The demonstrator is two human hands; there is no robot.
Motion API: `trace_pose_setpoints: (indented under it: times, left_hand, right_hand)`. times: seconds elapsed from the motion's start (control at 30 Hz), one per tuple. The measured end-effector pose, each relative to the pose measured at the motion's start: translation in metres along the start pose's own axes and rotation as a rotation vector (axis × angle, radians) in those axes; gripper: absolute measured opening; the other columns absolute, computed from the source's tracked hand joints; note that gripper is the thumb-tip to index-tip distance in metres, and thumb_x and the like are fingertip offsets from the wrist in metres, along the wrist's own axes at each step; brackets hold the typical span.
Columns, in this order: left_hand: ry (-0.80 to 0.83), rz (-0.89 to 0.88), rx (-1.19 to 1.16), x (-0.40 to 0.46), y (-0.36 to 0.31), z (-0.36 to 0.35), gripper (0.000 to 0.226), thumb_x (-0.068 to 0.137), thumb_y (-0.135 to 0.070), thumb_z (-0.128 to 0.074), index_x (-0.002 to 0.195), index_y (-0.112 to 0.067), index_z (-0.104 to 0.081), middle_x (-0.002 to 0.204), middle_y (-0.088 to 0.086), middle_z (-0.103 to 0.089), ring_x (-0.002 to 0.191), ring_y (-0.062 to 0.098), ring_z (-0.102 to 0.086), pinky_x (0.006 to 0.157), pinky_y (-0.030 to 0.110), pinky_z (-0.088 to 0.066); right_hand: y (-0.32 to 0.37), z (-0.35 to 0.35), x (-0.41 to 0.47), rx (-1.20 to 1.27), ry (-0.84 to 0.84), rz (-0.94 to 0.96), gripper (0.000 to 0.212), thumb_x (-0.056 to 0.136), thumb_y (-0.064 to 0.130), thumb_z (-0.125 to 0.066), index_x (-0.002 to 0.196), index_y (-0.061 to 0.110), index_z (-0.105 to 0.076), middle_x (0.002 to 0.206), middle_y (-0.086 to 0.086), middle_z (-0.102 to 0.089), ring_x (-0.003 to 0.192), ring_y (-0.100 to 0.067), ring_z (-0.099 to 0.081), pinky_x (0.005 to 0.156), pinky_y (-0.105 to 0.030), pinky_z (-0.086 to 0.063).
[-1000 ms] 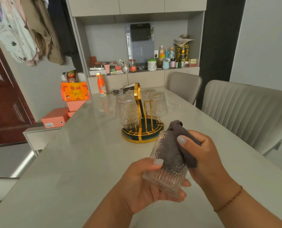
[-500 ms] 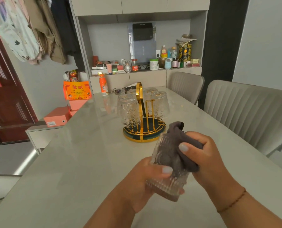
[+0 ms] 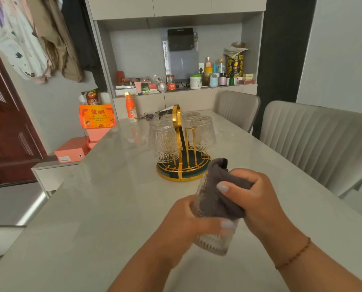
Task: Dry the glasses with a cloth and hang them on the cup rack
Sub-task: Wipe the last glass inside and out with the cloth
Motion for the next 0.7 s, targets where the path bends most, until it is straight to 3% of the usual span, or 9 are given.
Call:
trace_pose_setpoints:
  times: [0.1,0.17,0.27,0.37,0.43,0.63,0.7]
  left_hand:
    - [0.259,0.08,-0.373,-0.007,0.006,-0.023,0.059,0.049,-0.049,-0.088,0.097,-0.016,-0.079,0.089,0.008,-0.074,0.082,0.023,-0.07,0.079,0.039,-0.056]
    - [0.265,0.122,-0.404,-0.005,0.012,-0.021,0.065,0.049,-0.05,-0.089,0.101,-0.012,-0.078,0.093,0.012,-0.074,0.084,0.026,-0.07,0.082,0.041,-0.057]
    - [0.054,0.109,-0.108,0.002,0.013,-0.001,0.08,0.048,-0.05,-0.086,0.119,-0.017,-0.064,0.111,0.007,-0.072,0.098,0.022,-0.069,0.088,0.039,-0.056]
    - [-0.17,0.04,0.272,0.001,0.003,0.015,0.076,0.04,-0.055,-0.085,0.108,-0.03,-0.062,0.1,-0.005,-0.073,0.091,0.011,-0.07,0.08,0.032,-0.06]
    - [-0.204,0.009,0.325,0.002,0.002,0.017,0.067,0.041,-0.052,-0.087,0.099,-0.028,-0.066,0.092,-0.004,-0.074,0.086,0.013,-0.071,0.077,0.035,-0.06]
    - [-0.019,0.003,0.025,0.002,0.003,0.005,0.05,0.051,-0.038,-0.08,0.097,-0.018,-0.074,0.091,0.009,-0.074,0.085,0.02,-0.07,0.078,0.032,-0.056]
    - [0.046,0.035,-0.104,0.001,0.005,-0.001,0.061,0.055,-0.039,-0.079,0.109,-0.011,-0.072,0.1,0.019,-0.07,0.094,0.028,-0.066,0.085,0.039,-0.052]
  right_hand:
    - [-0.007,-0.006,0.0,0.263,0.13,-0.089,0.036,0.041,0.041,-0.084,0.057,0.013,-0.067,0.053,-0.001,-0.057,0.05,-0.013,-0.055,0.046,-0.021,-0.044]
    - [-0.01,-0.004,-0.001,0.264,0.094,-0.11,0.031,0.046,0.038,-0.081,0.058,0.013,-0.068,0.055,-0.002,-0.058,0.051,-0.015,-0.057,0.047,-0.023,-0.045]
    - [-0.01,0.008,-0.002,0.13,-0.068,-0.089,0.021,0.06,0.029,-0.074,0.05,0.013,-0.063,0.048,0.002,-0.052,0.046,-0.011,-0.05,0.043,-0.02,-0.041]
    - [-0.001,0.008,-0.004,-0.207,-0.135,0.013,0.029,0.06,0.035,-0.074,0.055,0.01,-0.061,0.045,-0.004,-0.05,0.045,-0.009,-0.046,0.041,-0.022,-0.039]
    - [0.0,0.002,-0.006,-0.233,-0.096,0.028,0.038,0.055,0.046,-0.073,0.062,0.01,-0.063,0.052,-0.011,-0.055,0.048,-0.011,-0.051,0.044,-0.026,-0.043]
    - [-0.007,0.005,-0.003,-0.009,-0.058,0.004,0.04,0.058,0.048,-0.066,0.059,0.009,-0.06,0.049,0.007,-0.048,0.048,-0.009,-0.043,0.045,-0.019,-0.037]
    - [-0.008,0.003,-0.003,0.101,-0.016,-0.006,0.034,0.06,0.049,-0.07,0.055,0.016,-0.063,0.049,0.01,-0.05,0.048,-0.007,-0.045,0.046,-0.018,-0.038]
Point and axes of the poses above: each hand's wrist, its own x-axis towards the middle knuckle, its own z-axis out of the back of the hand, y = z × x, the point moved 9 cm from there along x, towards the middle knuckle
